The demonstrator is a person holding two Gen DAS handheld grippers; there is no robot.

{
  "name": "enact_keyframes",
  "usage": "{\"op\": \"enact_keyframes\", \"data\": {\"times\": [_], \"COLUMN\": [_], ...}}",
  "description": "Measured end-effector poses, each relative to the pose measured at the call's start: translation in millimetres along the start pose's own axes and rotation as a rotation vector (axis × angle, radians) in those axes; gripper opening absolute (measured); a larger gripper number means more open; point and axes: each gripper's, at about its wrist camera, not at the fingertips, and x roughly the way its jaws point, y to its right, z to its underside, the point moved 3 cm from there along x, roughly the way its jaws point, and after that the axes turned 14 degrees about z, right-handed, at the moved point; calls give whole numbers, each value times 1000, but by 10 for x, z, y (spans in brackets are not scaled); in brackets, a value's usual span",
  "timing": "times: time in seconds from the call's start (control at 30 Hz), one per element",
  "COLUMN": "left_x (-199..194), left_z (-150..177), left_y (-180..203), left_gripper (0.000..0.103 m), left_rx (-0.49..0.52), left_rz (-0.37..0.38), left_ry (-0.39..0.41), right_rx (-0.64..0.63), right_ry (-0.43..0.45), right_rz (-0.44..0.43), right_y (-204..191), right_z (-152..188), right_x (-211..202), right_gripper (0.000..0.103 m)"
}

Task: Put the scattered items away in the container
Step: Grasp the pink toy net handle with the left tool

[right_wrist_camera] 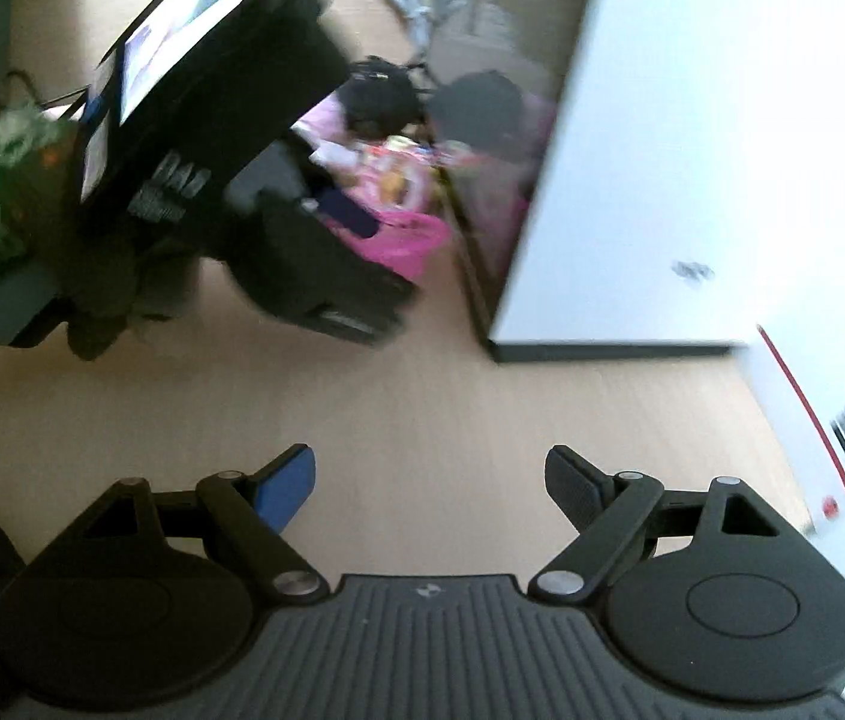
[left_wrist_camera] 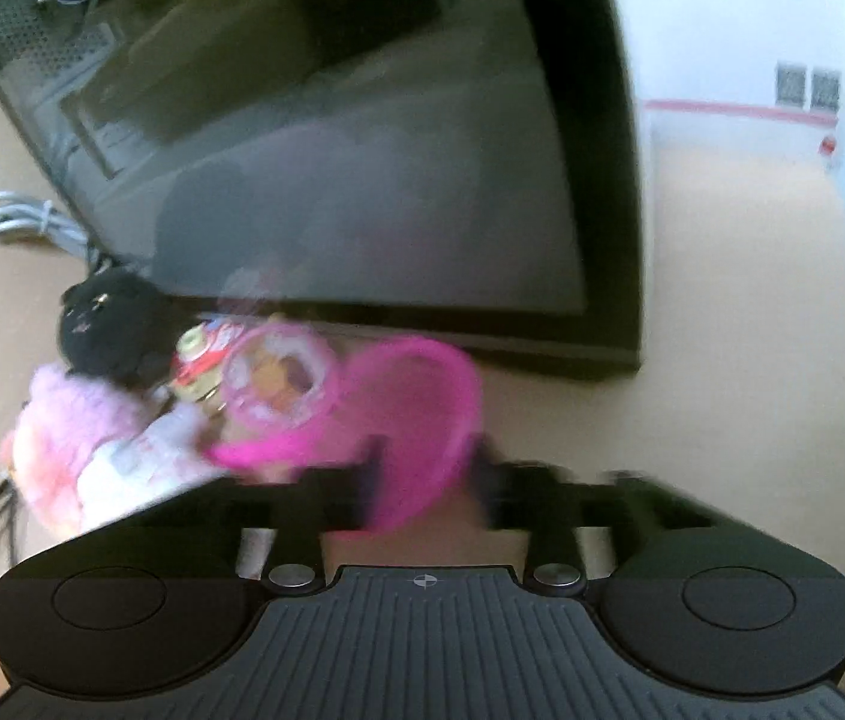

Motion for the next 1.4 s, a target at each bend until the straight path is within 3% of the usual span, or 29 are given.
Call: {"op": "enact_keyframes", "data": {"times": [0.2,0.3,0.4,0.43,0.47,0.5,0.53,0.57,0.67,0.77,1.1,1.13,1.17,1.33,1.37,1.4], "left_x": [-617,-936,-1229,-1314,-1388,-1463,-1536,-1568,-1552,-1452,-1177,-1169,-1165,-1351,-1401,-1446], "left_z": [342,654,966,1058,1124,1172,1203,1206,1182,1160,1318,1338,1359,1481,1511,1544], "left_y": [-33,-74,-152,-197,-240,-280,-318,-355,-450,-535,-487,-495,-506,-529,-524,-507], "left_gripper": [19,26,32,39,55,64,82,91,93,93,92,80,58,24,20,20], "left_rx": [-97,-170,-261,-304,-349,-402,-459,-497,-570,-595,-569,-575,-587,-663,-676,-689], "left_rz": [59,27,-58,-76,-68,-47,-19,-5,-19,-74,-44,-60,-74,-123,-133,-137], "left_ry": [6,-40,-91,-102,-102,-86,-56,-26,23,17,-52,-60,-66,-50,-48,-50], "right_rx": [-35,-86,-137,-152,-169,-183,-197,-211,-240,-248,-227,-223,-219,-234,-250,-266], "right_ry": [35,71,105,112,120,127,133,141,161,173,202,217,233,303,313,324], "right_rz": [-66,-139,-210,-229,-248,-263,-278,-288,-304,-300,-311,-323,-335,-382,-386,-389], "right_y": [-106,-284,-453,-495,-556,-595,-631,-655,-722,-716,-714,-769,-828,-1235,-1354,-1472], "right_z": [-56,-162,-240,-244,-274,-308,-341,-370,-446,-532,-840,-924,-1013,-1432,-1507,-1582], "right_x": [13,11,37,46,54,64,76,101,121,219,421,439,457,628,689,751], "right_gripper": [85,85,85,85,85,85,85,85,85,85,86,86,86,86,85,77]}}
